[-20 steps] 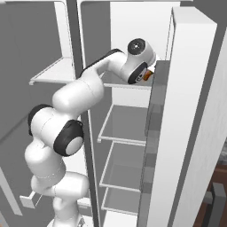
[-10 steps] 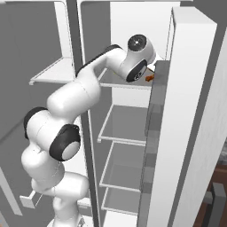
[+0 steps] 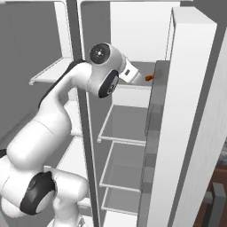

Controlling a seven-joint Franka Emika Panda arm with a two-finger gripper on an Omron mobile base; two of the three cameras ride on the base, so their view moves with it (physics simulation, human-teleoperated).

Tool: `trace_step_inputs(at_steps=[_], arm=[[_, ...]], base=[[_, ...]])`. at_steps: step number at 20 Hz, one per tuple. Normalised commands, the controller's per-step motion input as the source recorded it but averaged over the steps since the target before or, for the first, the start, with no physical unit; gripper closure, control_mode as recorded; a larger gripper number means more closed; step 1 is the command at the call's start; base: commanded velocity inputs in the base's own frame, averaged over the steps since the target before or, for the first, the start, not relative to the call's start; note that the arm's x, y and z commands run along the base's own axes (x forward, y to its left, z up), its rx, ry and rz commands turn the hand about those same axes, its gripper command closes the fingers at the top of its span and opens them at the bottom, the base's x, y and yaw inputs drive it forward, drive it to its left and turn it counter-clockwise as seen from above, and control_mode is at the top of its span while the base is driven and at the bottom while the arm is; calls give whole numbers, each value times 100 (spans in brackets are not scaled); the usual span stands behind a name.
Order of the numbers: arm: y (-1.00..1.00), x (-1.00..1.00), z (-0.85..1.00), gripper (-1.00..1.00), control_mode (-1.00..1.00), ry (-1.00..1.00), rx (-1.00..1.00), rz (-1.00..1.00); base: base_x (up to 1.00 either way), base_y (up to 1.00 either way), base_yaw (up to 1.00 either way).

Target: Pick up the frozen chicken drumstick from the freezer, place it on any shelf in the fridge, and close the fridge and freezer doors when done.

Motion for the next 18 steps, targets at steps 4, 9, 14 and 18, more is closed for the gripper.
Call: trace_step_inputs(at_steps=[4, 9, 14, 18], arm=[[86, -100, -5, -100, -100, 0, 0, 0], [63, -100, -22, -100, -100, 11, 0, 0], [37, -100, -14, -100, -100, 32, 7, 5], [31, -88, -1, -100, -100, 55, 13, 16]], base=[[0, 0, 0], [0, 0, 0], [0, 0, 0], [0, 0, 0]])
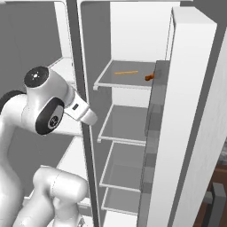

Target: Pick up the frozen chicken drumstick from the freezer, place it on any shelf in the fridge, and close the fridge and freezer doors when done.

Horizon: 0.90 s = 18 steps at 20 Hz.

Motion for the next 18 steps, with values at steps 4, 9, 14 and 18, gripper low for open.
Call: trace_step_inputs(at_steps=[4, 9, 14, 18], arm=[[52, -39, 0, -100, -100, 61, 3, 24], [55, -2, -2, -100, -100, 45, -3, 15], [0, 0, 0, -100, -100, 1, 0, 1], [-14, -23, -11, -100, -100, 1, 0, 6]], base=[[0, 0, 0], [0, 0, 0], [0, 0, 0], [0, 0, 0]])
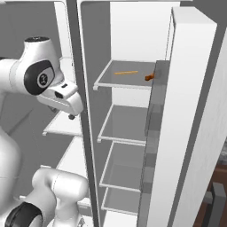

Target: Pick up the frozen chicken drumstick from the freezer, place it on any shelf in the fridge, and close the fridge and freezer doors when done.

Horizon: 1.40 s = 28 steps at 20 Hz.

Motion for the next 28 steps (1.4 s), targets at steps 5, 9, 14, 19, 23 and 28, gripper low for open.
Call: trace_step_inputs(at_steps=[5, 9, 14, 19, 23, 28], arm=[[-9, -9, -3, -100, 100, 0, -1, 2], [0, 0, 0, -100, 100, 0, 0, 0], [0, 0, 0, -100, 100, 0, 0, 0], [0, 0, 0, -100, 100, 0, 0, 0], [0, 0, 0, -100, 100, 0, 0, 0], [0, 0, 0, -100, 100, 0, 0, 0]], base=[[-37, -36, 9], [-47, -20, 12], [-55, 2, 8], [-57, 7, 4], [-60, 5, 0], [-56, 6, 0]])
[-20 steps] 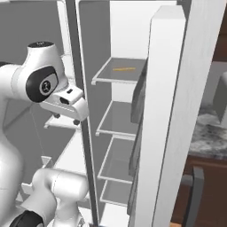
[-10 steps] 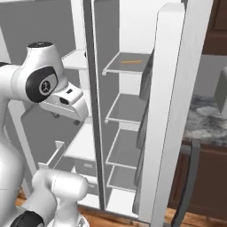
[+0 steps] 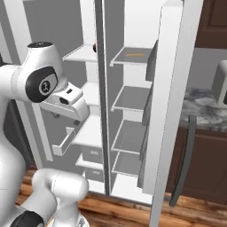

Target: Pick up the frozen chicken drumstick from the freezer, place it on any shelf in the fridge, and close the fridge and freezer doors when done.

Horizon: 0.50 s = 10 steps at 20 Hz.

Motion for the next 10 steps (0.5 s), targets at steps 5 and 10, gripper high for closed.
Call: trace_step_inputs(at_steps=[5, 10], arm=[[0, 0, 0, -100, 100, 0, 0, 0], [0, 0, 0, -100, 100, 0, 0, 0]], base=[[-46, 7, 0], [-24, 5, 0]])
